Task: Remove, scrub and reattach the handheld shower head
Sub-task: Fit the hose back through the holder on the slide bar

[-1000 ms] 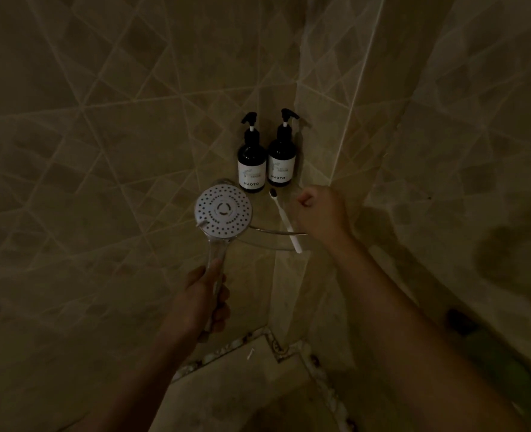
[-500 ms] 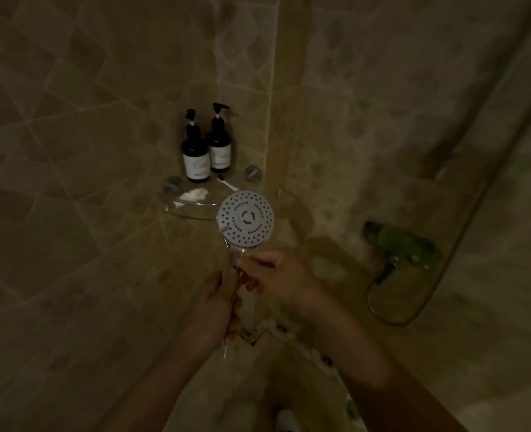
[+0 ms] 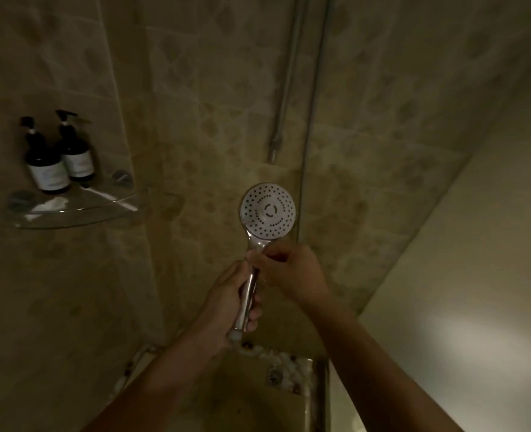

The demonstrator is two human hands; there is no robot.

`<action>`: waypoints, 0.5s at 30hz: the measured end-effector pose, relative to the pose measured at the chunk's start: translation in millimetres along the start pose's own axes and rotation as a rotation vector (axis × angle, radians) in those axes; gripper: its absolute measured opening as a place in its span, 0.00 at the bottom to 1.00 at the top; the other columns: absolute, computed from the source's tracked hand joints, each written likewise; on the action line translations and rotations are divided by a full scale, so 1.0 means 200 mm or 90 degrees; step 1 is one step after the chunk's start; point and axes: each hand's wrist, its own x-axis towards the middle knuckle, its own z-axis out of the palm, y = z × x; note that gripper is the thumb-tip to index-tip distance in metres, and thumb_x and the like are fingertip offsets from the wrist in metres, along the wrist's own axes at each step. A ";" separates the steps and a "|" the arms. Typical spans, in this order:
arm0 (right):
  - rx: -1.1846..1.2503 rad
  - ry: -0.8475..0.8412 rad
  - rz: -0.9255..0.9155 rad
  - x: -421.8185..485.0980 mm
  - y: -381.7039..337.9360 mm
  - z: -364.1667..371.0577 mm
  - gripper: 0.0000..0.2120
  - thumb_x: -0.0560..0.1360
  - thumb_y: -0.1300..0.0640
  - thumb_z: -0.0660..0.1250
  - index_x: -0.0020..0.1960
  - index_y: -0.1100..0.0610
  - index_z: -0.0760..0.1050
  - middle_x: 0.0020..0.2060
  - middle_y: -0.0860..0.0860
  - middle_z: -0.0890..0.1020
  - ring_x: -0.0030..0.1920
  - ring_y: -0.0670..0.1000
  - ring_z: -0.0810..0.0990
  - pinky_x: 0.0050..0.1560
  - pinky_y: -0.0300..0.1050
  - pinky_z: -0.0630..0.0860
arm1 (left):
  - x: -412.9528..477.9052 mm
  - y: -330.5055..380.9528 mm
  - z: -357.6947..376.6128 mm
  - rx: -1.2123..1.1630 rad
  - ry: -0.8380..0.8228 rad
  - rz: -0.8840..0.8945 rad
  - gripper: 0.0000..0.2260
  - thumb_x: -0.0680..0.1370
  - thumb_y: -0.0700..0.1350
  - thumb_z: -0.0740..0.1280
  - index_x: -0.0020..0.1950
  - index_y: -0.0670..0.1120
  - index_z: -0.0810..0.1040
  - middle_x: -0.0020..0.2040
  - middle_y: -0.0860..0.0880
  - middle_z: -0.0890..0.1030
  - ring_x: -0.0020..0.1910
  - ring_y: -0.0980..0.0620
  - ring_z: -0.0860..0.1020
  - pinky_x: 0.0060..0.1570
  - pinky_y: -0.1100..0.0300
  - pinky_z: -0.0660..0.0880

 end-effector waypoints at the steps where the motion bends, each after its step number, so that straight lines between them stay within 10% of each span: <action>1: -0.001 0.012 0.000 -0.01 0.01 -0.08 0.13 0.72 0.48 0.75 0.36 0.58 0.83 0.31 0.50 0.84 0.30 0.42 0.79 0.34 0.39 0.74 | 0.01 -0.01 0.08 -0.029 -0.035 -0.019 0.20 0.82 0.56 0.56 0.41 0.43 0.76 0.28 0.47 0.72 0.19 0.52 0.67 0.20 0.66 0.64; 15: -0.056 0.103 -0.024 0.03 0.07 -0.59 0.16 0.71 0.46 0.75 0.35 0.58 0.80 0.30 0.52 0.83 0.28 0.45 0.79 0.33 0.41 0.77 | 0.15 -0.01 0.55 -0.072 -0.210 -0.045 0.19 0.80 0.59 0.60 0.43 0.46 0.79 0.33 0.48 0.75 0.24 0.53 0.70 0.21 0.63 0.66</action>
